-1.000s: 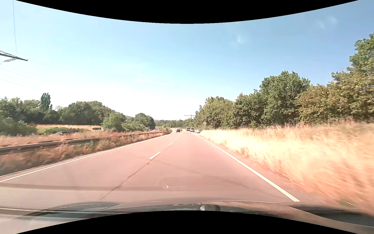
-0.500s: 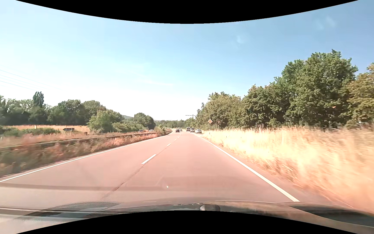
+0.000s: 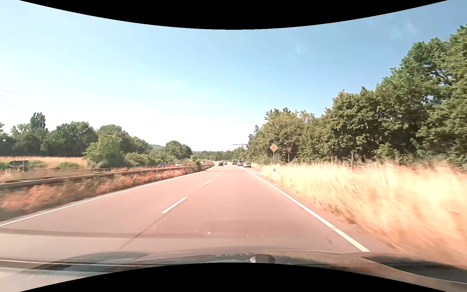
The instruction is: Follow the waypoints while adhering to traffic rules and regulations
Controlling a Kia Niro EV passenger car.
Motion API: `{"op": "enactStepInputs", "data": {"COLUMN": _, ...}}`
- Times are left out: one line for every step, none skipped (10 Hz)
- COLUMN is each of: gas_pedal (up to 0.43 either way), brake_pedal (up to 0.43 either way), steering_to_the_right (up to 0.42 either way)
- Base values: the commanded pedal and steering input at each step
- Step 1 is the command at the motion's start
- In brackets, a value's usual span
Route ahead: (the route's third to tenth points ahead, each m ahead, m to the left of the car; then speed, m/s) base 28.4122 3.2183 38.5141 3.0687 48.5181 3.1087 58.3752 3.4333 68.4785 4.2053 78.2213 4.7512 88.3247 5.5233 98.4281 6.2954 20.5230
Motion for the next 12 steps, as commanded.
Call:
{"op": "enactStepInputs", "data": {"gas_pedal": 0.087, "brake_pedal": 0.0, "steering_to_the_right": -0.004}}
{"op": "enactStepInputs", "data": {"gas_pedal": 0.087, "brake_pedal": 0.0, "steering_to_the_right": -0.004}}
{"op": "enactStepInputs", "data": {"gas_pedal": 0.087, "brake_pedal": 0.0, "steering_to_the_right": -0.004}}
{"op": "enactStepInputs", "data": {"gas_pedal": 0.087, "brake_pedal": 0.0, "steering_to_the_right": -0.004}}
{"op": "enactStepInputs", "data": {"gas_pedal": 0.087, "brake_pedal": 0.0, "steering_to_the_right": -0.004}}
{"op": "enactStepInputs", "data": {"gas_pedal": 0.087, "brake_pedal": 0.0, "steering_to_the_right": -0.004}}
{"op": "enactStepInputs", "data": {"gas_pedal": 0.087, "brake_pedal": 0.0, "steering_to_the_right": -0.004}}
{"op": "enactStepInputs", "data": {"gas_pedal": 0.087, "brake_pedal": 0.0, "steering_to_the_right": -0.004}}
{"op": "enactStepInputs", "data": {"gas_pedal": 0.087, "brake_pedal": 0.0, "steering_to_the_right": -0.004}}
{"op": "enactStepInputs", "data": {"gas_pedal": 0.087, "brake_pedal": 0.0, "steering_to_the_right": -0.004}}
{"op": "enactStepInputs", "data": {"gas_pedal": 0.087, "brake_pedal": 0.0, "steering_to_the_right": -0.004}}
{"op": "enactStepInputs", "data": {"gas_pedal": 0.087, "brake_pedal": 0.0, "steering_to_the_right": -0.004}}
